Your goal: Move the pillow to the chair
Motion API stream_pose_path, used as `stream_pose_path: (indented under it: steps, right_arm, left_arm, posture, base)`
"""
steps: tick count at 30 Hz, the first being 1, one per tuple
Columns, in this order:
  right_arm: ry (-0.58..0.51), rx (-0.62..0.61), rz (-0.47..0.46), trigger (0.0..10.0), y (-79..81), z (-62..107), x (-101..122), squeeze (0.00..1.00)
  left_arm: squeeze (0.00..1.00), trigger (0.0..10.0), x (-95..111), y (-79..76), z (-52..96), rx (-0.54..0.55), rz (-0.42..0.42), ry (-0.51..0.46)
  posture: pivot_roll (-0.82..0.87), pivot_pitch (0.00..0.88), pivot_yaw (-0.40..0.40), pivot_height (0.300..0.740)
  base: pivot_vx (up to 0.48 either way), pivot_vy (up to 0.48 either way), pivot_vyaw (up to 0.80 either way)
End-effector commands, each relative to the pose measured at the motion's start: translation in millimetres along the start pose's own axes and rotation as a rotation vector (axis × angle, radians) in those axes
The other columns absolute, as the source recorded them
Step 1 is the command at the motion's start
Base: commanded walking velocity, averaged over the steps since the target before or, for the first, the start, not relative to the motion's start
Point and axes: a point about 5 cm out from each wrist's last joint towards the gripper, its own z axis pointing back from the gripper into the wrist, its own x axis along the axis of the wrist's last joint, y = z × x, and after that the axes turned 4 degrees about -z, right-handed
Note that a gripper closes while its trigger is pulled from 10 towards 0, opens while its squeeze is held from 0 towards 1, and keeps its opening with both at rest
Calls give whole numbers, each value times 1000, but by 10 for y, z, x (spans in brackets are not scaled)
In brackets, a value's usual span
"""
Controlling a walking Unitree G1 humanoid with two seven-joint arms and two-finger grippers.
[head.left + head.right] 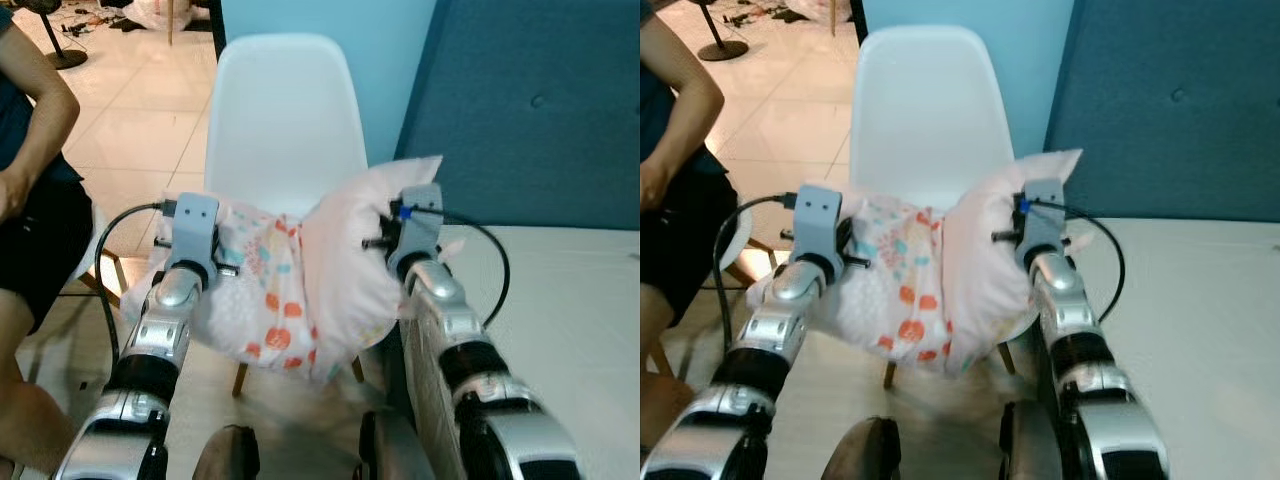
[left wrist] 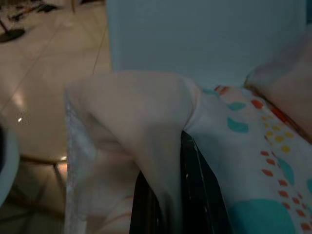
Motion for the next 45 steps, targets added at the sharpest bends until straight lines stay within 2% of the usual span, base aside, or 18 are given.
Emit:
stream_pose_path:
  steps: [1, 4, 8, 10, 11, 13, 15, 16, 18, 21, 23, 27, 31, 37, 41, 42, 45]
  right_arm:
    - [-65, -2, -4, 10000, 5, -38, 118, 0]
    - [-97, -39, 9, 10000, -53, -110, 265, 0]
    - [-41, -57, 3, 10000, -69, -106, 160, 0]
    - [96, -68, 11, 10000, -76, -34, -141, 0]
    - [96, -68, 11, 10000, -76, -34, -141, 0]
    - [159, -69, -32, 10000, -73, 33, -321, 0]
    - [212, -66, -54, 10000, -63, 83, -451, 0]
    - [212, -66, -54, 10000, -63, 83, -451, 0]
    - [286, -46, -17, 10000, -45, 144, -602, 0]
    - [295, -43, -9, 10000, -41, 158, -629, 0]
    - [293, -46, -13, 10000, -32, 158, -635, 0]
    - [294, -48, -42, 10000, -26, 149, -627, 0]
    - [292, -46, -49, 10000, -20, 141, -617, 0]
    - [281, -31, 6, 10000, 14, 130, -602, 0]
    - [278, -17, -20, 10000, 26, 132, -606, 0]
    - [283, -27, -60, 10000, 6, 134, -609, 1000]
    - [289, -48, -79, 10000, -19, 129, -602, 1000]
  left_arm:
    - [0, 10000, 155, 23, -53, -8, -6, -83]
    - [0, 10000, 300, 53, -130, 9, -8, -147]
    - [0, 10000, 222, 65, -124, 23, -20, -123]
    - [0, 10000, -62, 39, -78, 11, -114, 17]
    - [0, 10000, -62, 39, -78, 11, -114, 17]
    - [0, 10000, -289, 21, -10, -4, -208, 127]
    - [0, 10000, -451, 38, 53, 9, -251, 204]
    - [0, 10000, -451, 38, 53, 9, -251, 204]
    - [0, 10000, -595, 56, 118, 45, -257, 262]
    - [0, 10000, -644, 48, 144, 54, -255, 281]
    - [0, 10000, -709, 36, 188, 81, -223, 287]
    - [0, 10000, -631, 90, 137, 123, -202, 261]
    - [0, 10000, -586, 109, 106, 127, -218, 251]
    - [0, 10000, -485, 139, 37, 106, -260, 227]
    - [0, 10000, -491, 151, 32, 99, -229, 244]
    - [1000, 10000, -509, 170, 39, 94, -186, 261]
    - [1000, 10000, -520, 209, 45, 110, -186, 275]
  posture:
    - [29, 244, -29, 616]
    - [25, 282, -19, 616]
    - [27, 304, -8, 616]
    - [25, 324, 0, 616]
    - [25, 324, 0, 616]
    - [26, 336, 7, 616]
    - [25, 346, 14, 616]
    - [25, 346, 14, 616]
    - [26, 345, 15, 616]
    - [29, 346, 16, 616]
    - [28, 356, 18, 616]
    - [32, 354, 19, 606]
    - [36, 358, 18, 596]
    - [38, 357, 20, 591]
    - [39, 359, 20, 591]
    - [39, 353, 21, 591]
    - [41, 353, 22, 591]
  base:
    - [0, 0, 0]
    - [0, 0, 0]
    - [0, 0, 0]
    - [0, 0, 0]
    - [0, 0, 0]
    - [0, 0, 0]
    - [0, 0, 0]
    - [0, 0, 0]
    - [0, 0, 0]
    - [0, 0, 0]
    - [0, 0, 0]
    - [0, 0, 0]
    - [0, 0, 0]
    - [0, 0, 0]
    - [0, 0, 0]
    - [0, 0, 0]
    - [0, 0, 0]
